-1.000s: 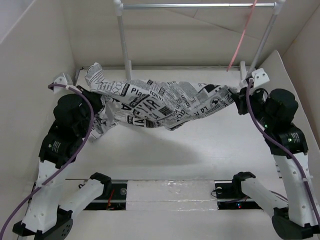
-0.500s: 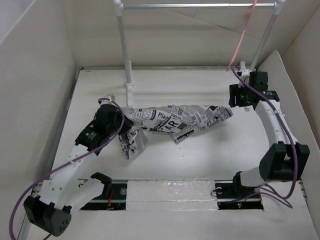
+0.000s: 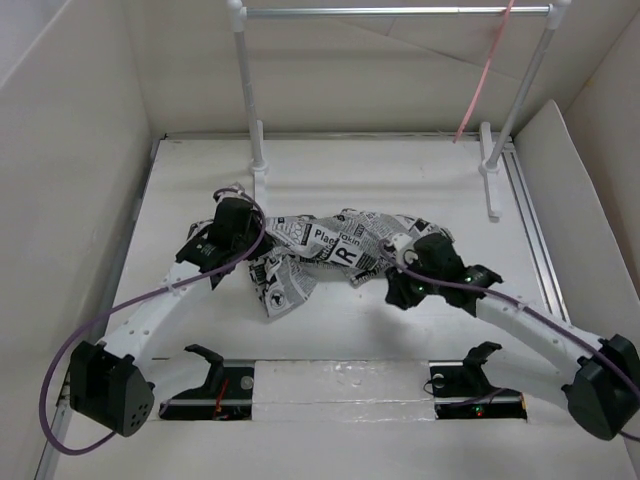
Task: Place the trousers on the hanger
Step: Flatten out the trousers at the center of the board.
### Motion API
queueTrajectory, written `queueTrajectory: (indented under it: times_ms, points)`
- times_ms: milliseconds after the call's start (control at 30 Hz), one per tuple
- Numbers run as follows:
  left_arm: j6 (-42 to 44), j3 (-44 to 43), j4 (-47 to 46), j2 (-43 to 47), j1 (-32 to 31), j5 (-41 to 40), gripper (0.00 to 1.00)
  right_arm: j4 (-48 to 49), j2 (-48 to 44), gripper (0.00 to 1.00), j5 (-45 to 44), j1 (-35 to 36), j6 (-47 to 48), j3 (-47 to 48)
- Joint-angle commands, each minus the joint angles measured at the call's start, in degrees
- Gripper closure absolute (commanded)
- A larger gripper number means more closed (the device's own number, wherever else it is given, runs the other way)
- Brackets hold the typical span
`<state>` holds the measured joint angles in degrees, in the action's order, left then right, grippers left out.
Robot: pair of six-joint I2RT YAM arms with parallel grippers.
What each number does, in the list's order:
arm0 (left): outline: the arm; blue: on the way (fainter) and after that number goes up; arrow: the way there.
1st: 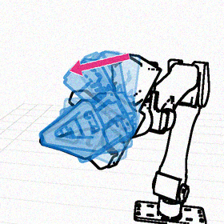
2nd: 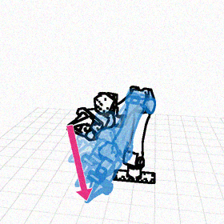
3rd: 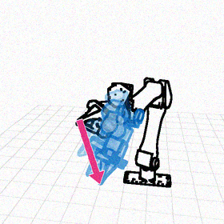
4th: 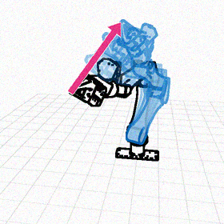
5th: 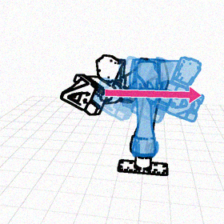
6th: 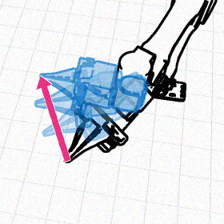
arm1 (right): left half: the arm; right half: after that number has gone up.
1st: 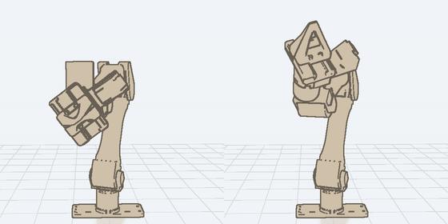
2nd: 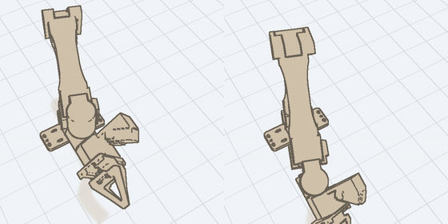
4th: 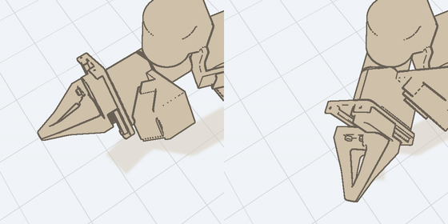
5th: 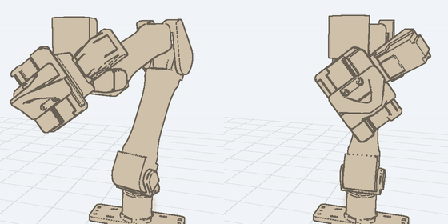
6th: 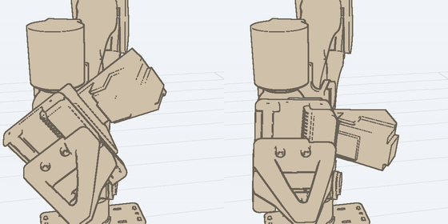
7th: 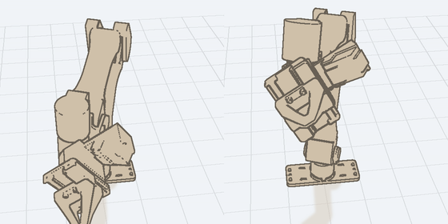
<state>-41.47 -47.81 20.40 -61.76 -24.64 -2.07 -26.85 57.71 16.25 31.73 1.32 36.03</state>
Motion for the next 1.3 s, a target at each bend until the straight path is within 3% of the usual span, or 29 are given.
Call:
queueTrajectory:
  times_ms: [0, 100, 200, 400, 467, 500, 567, 600, 633, 767, 867, 933, 967, 1033, 1067, 1133, 1167, 1267]
  points:
    - [3.50, -4.83, -3.53, -2.22, 1.43, -2.85, 1.00, 14.18, 3.18, 0.55, -2.44, 7.11, -4.76, 2.46]
    - [5.08, -6.32, -4.58, -3.89, 2.58, -2.94, 1.00, 17.01, 14.24, 0.48, -4.73, 11.16, 0.84, 9.28]
    - [6.92, -8.69, -4.32, -6.61, 3.11, -4.52, 1.00, 12.89, 28.28, 0.47, -7.63, 12.21, 4.38, 17.72]
    - [7.46, -10.11, -4.58, -8.64, 3.11, -4.70, 1.00, 10.51, 39.81, 0.46, -13.26, 12.75, 4.65, 25.22]
    - [7.63, -10.28, -4.58, -8.99, 3.11, -5.05, 1.00, 9.28, 42.65, 0.49, -15.88, 13.44, 4.31, 26.55]
    - [7.81, -10.63, -4.50, -9.52, 3.11, -5.14, 1.00, 9.10, 43.96, 0.57, -18.60, 14.06, 3.35, 26.46]
    - [8.07, -11.07, -3.80, -10.05, 3.11, -5.58, 1.00, 7.61, 43.28, 0.78, -23.25, 14.94, 2.03, 25.41]
    - [8.25, -11.60, -3.53, -10.40, 3.11, -5.58, 1.00, 6.99, 42.14, 0.95, -24.24, 14.94, 0.97, 24.62]
    - [8.42, -11.78, -3.01, -10.58, 3.11, -5.67, 1.00, 6.64, 38.74, 1.00, -24.94, 14.94, 0.96, 23.83]
    - [9.21, -13.62, -1.51, -10.58, 3.11, -5.84, 1.00, -1.34, 25.20, 1.00, -26.09, 14.94, 1.84, 21.28]
    - [11.06, -16.00, 1.12, -10.84, 3.11, -5.32, 1.00, -13.19, 12.37, 1.00, -23.73, 14.94, 0.17, 20.22]
    - [12.37, -17.84, 3.76, -11.37, 3.11, -5.58, 0.89, -21.46, 6.48, 1.00, -21.88, 14.94, -1.23, 18.29]
    - [13.16, -18.63, 4.90, -11.80, 3.63, -6.97, 0.76, -23.23, 1.40, 1.00, -18.31, 14.94, -1.23, 17.42]
    - [14.48, -20.91, 8.15, -12.16, 5.55, -10.66, 0.63, -28.76, -1.89, 1.00, -13.36, 14.94, -3.78, 15.48]
    - [15.19, -21.70, 8.86, -12.16, 6.88, -11.20, 0.47, -31.22, -3.12, 1.00, -11.70, 14.94, -4.13, 15.47]
    - [16.77, -23.55, 10.62, -11.29, 10.47, -13.65, 0.32, -38.25, -5.32, 1.00, -10.63, 15.47, -4.57, 16.17]
    - [17.04, -23.82, 10.97, -10.58, 11.28, -14.88, 0.17, -41.06, -5.94, 1.00, -11.41, 15.47, -4.84, 16.70]
    - [17.74, -22.68, 10.80, -8.21, 16.27, -12.55, 0.14, -45.39, -10.59, 1.00, -11.49, 16.09, -7.20, 19.85]
